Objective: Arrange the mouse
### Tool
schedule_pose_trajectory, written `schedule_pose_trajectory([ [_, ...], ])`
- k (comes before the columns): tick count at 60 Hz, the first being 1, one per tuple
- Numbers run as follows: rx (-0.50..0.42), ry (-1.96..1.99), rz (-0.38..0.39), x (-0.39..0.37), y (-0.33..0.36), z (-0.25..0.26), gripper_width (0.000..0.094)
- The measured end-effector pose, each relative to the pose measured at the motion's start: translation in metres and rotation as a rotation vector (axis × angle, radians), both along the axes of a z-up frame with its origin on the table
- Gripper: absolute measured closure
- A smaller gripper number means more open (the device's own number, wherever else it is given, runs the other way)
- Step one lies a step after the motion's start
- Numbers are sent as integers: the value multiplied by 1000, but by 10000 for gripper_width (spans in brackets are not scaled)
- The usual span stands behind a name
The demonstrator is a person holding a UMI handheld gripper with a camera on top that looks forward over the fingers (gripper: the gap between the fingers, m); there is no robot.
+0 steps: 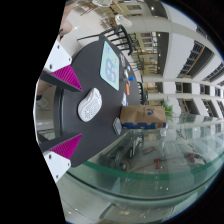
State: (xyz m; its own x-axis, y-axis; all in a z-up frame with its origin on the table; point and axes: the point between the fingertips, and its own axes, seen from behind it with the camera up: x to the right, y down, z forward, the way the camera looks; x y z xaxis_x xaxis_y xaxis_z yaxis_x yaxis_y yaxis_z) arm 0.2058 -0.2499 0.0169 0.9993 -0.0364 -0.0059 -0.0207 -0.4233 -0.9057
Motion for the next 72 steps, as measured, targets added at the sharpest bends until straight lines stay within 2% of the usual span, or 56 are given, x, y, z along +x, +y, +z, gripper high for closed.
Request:
schedule_pose_trajectory([
  [7,-34,-9,53,-11,47,-28,78],
  [10,-11,-37,53,-9,65,-28,80],
  [17,-27,-27,71,-13,99,-30,80],
  [26,-23,-11,34,-1,134,-29,93],
  [29,-32,-20,8,4,139,-30,180],
  [31,-35,-21,-18,8,141,-31,318],
  [40,-47,-37,-124,15,136,-32,554],
  [46,-69,42,-185,16,130,-17,589],
  [52,27,39,-250,11,133,50,590],
  [55,67,11,-273,-6,142,89,589],
  [62,162,52,-235,-89,182,150,589],
  [67,166,55,-195,-154,208,146,589],
  [72,101,50,-166,-214,238,102,589],
])
